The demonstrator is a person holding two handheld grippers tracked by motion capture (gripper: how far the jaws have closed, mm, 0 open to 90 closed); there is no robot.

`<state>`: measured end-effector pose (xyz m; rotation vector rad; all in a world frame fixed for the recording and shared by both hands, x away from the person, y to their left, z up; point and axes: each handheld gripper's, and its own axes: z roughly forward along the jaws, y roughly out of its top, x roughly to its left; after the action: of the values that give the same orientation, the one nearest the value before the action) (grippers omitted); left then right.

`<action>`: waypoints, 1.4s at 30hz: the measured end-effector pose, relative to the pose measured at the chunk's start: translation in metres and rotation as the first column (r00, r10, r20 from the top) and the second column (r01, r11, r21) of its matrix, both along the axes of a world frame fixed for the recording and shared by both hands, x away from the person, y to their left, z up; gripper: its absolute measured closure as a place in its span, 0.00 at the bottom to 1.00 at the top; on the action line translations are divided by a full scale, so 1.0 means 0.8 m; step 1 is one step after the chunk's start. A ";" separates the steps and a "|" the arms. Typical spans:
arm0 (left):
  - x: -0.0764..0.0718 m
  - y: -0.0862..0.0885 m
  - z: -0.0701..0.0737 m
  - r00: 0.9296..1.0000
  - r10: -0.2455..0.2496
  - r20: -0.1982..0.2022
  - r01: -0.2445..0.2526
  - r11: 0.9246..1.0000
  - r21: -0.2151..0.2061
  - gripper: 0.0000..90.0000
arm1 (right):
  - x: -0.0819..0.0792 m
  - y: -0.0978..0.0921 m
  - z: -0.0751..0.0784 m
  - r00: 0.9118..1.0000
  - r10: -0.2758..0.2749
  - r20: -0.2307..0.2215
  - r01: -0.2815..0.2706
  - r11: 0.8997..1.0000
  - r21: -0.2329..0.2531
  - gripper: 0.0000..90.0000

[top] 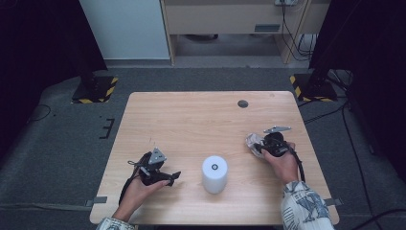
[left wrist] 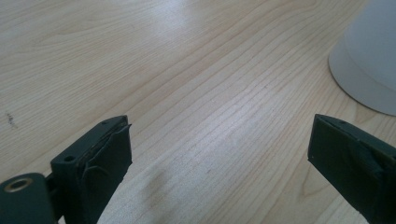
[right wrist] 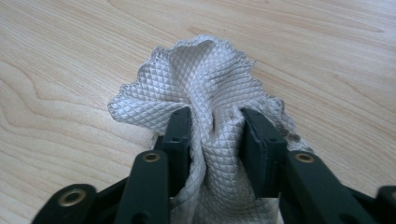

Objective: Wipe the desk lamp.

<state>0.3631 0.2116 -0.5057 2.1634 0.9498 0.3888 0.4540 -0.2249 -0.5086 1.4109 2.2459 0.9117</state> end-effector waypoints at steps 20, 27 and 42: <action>-0.003 -0.001 -0.008 1.000 0.007 -0.013 -0.007 0.999 0.043 0.04 | -0.025 0.002 0.031 0.993 -0.029 0.116 0.019 0.996 0.088 0.12; -0.003 0.003 -0.013 0.999 0.030 -0.023 -0.028 0.997 0.076 0.04 | -0.042 -0.009 0.041 0.988 -0.035 0.153 0.018 0.993 0.113 0.07; -0.003 0.008 -0.019 0.998 0.046 -0.043 -0.041 0.991 0.124 0.04 | -0.086 -0.041 0.030 0.987 -0.025 0.158 0.004 0.992 0.127 0.06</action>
<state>0.3607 0.2181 -0.5212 2.2748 1.0239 0.4313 0.3852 -0.2579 -0.4847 1.3526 2.0902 1.1375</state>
